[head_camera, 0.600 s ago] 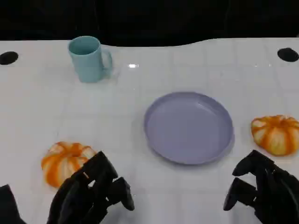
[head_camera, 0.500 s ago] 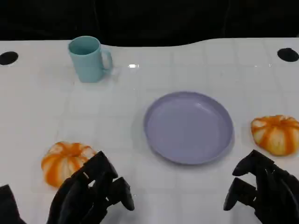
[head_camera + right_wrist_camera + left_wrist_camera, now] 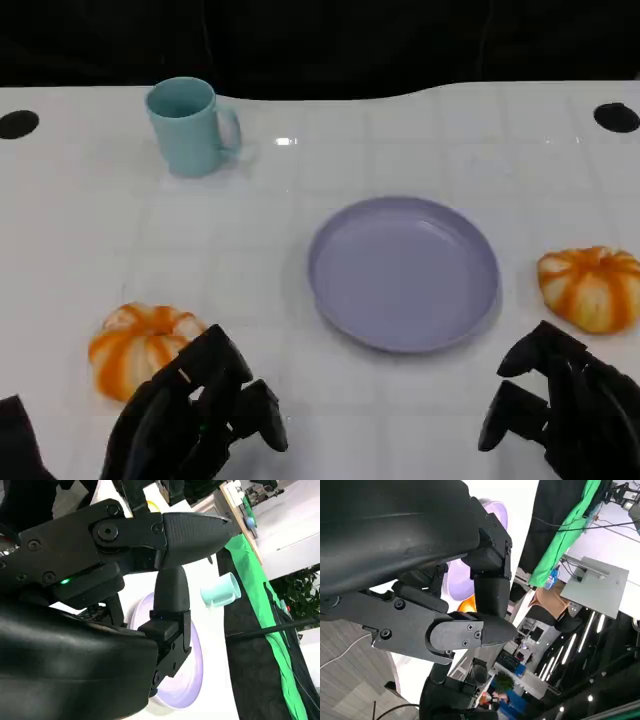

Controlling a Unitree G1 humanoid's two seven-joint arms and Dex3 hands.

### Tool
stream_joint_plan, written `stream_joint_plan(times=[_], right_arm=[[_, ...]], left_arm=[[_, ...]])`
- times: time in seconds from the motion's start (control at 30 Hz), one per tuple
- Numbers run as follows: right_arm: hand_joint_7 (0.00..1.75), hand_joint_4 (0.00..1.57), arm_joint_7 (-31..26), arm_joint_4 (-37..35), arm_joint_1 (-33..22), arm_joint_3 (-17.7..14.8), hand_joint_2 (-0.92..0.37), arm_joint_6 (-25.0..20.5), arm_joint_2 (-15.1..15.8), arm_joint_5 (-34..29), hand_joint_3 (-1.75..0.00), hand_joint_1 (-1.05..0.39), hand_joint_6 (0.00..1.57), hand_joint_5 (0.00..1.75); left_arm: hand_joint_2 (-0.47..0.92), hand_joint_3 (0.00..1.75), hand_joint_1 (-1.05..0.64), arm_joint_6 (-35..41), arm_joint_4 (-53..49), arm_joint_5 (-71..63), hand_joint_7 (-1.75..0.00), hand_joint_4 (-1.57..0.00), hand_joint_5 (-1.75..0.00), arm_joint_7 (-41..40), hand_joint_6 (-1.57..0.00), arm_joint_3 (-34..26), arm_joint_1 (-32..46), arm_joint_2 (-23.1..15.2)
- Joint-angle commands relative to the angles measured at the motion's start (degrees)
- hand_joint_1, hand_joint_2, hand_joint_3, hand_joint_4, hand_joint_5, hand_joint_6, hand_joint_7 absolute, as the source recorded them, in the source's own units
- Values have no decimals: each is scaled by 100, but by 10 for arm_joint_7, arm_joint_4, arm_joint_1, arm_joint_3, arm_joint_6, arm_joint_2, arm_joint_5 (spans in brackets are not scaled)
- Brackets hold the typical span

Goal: Grasp the bread from the table and place it into the plate.

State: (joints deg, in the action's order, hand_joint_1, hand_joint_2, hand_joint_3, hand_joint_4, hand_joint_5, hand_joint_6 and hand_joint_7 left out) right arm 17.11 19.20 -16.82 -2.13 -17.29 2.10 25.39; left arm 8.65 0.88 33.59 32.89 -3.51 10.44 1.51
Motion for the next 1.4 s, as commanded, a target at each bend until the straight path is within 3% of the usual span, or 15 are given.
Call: stream_joint_plan(times=[0.03, 0.13, 0.2, 0.33, 0.37, 0.43, 0.5, 0.57, 0.67, 0.73, 0.8, 0.93, 1.07, 1.4], right_arm=[[162, 63, 0, 0, 0, -4, -92, 2, 4, 4, -42, -51, 46, 175], [162, 63, 0, 1, 0, -5, -92, -1, 4, 7, -42, -51, 46, 175], [162, 63, -2, 2, -1, -6, -92, -1, 4, 6, -41, -52, 46, 175], [162, 63, 1, 2, -1, -4, -92, 1, 5, 6, -41, -52, 46, 175], [162, 63, 0, 3, -2, -4, -92, 0, 4, 6, -41, -52, 46, 175], [162, 63, -2, 4, -2, -2, -92, 1, 4, 3, -41, -52, 46, 175], [163, 64, -4, 4, -2, 0, -92, 4, 3, -2, -43, -51, 46, 175], [164, 64, -4, 4, -2, 1, -92, 5, 3, -4, -43, -50, 46, 175], [164, 64, -4, 4, -2, 1, -92, 5, 2, -4, -44, -51, 46, 175], [164, 64, -5, 7, -3, 3, -92, 3, 1, -5, -44, -51, 46, 175], [164, 62, -5, 10, -4, 5, -92, 1, 1, -6, -44, -52, 45, 175], [164, 62, -4, 11, -6, 7, -92, 1, 0, -6, -44, -52, 44, 175], [164, 62, -5, 12, -8, 8, -92, 1, -2, -4, -43, -52, 43, 175], [165, 61, -8, 15, -6, 6, -92, -8, -2, 4, -44, -52, 42, 175]], left_arm=[[92, 43, -57, -2, 5, -1, -175, -71, -175, 0, -49, -5, 3, -6], [92, 43, -57, -9, 7, -2, -175, -71, -175, 2, -49, -5, 4, -6], [92, 42, -59, -33, 11, -13, -165, -68, -175, -1, -49, -5, 4, 0], [92, 37, -61, -81, 17, -54, -124, -56, -170, -24, -54, -4, 5, 3], [92, 32, -59, -88, 20, -63, -105, -56, -161, -31, -58, -3, 6, 3], [92, 30, -58, -104, 26, -79, -93, -56, -155, -43, -62, -3, 7, 3], [92, 24, -51, -121, 31, -96, -63, -51, -132, -53, -60, -2, 7, 2], [92, 24, -49, -140, 30, -114, -50, -50, -123, -57, -61, 0, 7, -1], [92, 24, -49, -151, 27, -122, -45, -49, -120, -58, -61, 2, 7, -2], [92, 20, -50, -191, 35, -180, -38, -48, -114, -72, -60, 5, 5, -22], [92, 12, -46, -229, 46, -243, -20, -33, -96, -92, -55, 7, 3, -43], [92, 8, -45, -254, 70, -316, -10, -23, -87, -114, -51, 9, 3, -83], [92, 8, -53, -290, 92, -417, -1, -18, -61, -140, -44, 5, -3, -136], [92, 7, -55, -275, 164, -607, 0, -5, -43, -171, -33, -6, -14, -245]])
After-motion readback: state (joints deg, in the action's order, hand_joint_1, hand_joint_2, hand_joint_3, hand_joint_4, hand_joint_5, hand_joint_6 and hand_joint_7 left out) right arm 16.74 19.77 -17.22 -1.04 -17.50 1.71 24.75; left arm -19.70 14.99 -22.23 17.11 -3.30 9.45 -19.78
